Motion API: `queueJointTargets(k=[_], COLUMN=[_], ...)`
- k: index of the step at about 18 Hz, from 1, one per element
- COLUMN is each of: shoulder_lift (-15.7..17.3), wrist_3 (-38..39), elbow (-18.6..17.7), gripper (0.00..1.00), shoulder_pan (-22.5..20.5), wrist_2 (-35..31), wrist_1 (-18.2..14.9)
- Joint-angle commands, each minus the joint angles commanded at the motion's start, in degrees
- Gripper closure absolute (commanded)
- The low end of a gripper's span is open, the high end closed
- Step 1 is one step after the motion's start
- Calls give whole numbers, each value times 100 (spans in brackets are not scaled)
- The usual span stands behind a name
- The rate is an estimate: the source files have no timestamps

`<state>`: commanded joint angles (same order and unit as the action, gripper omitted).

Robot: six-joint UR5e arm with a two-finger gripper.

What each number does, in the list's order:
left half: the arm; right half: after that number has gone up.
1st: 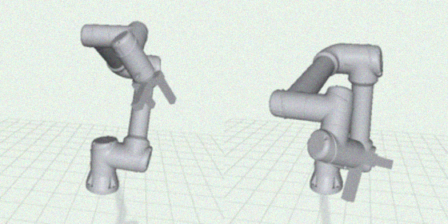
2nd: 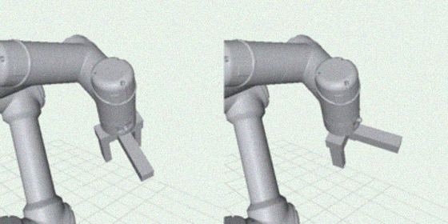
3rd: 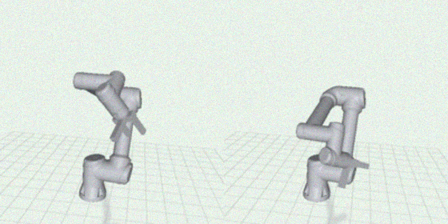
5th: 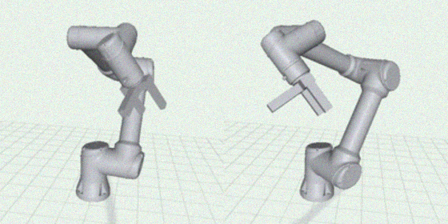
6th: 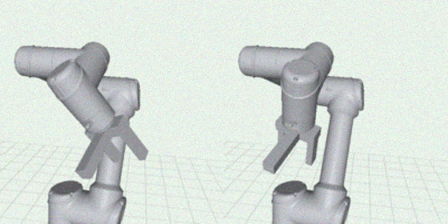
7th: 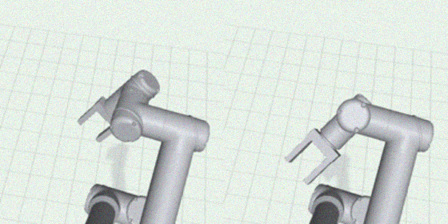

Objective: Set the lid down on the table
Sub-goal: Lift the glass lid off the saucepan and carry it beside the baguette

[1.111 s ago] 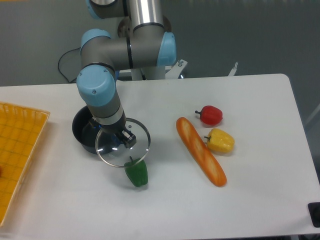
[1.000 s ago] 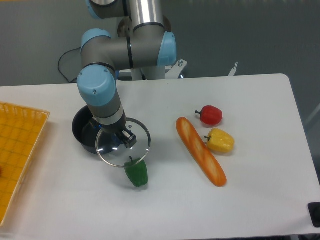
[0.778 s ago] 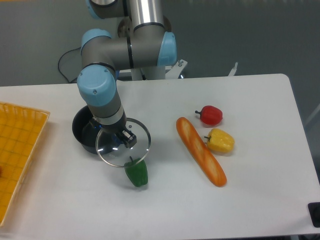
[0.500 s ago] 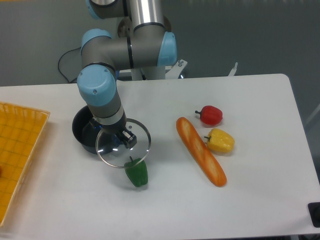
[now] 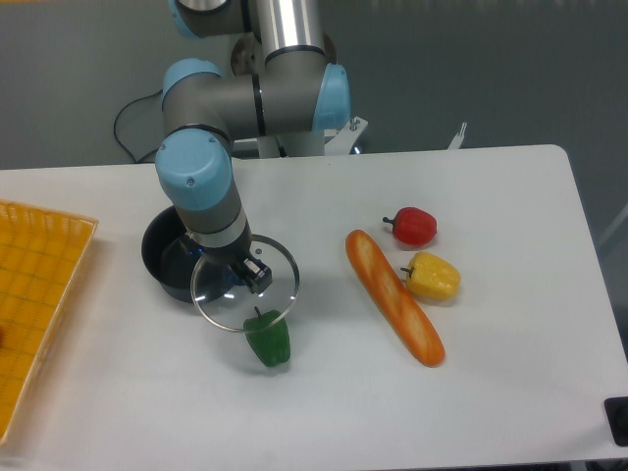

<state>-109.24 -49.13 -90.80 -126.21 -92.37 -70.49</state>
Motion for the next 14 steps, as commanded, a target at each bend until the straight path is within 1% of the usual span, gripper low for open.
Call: queueJointTargets(k=[3,7,13,14], shoulder_lift=[-27,-53,-176,-194], wrist_3=[-52,-369,-404,-396], elbow=[36,35,71,71], gripper=[42,42,42,42], shoulder_pan=[-175,-422,-800,-835], wrist_2=[-105,-123,-114,-114], wrist_1=[-9,-9,97,158])
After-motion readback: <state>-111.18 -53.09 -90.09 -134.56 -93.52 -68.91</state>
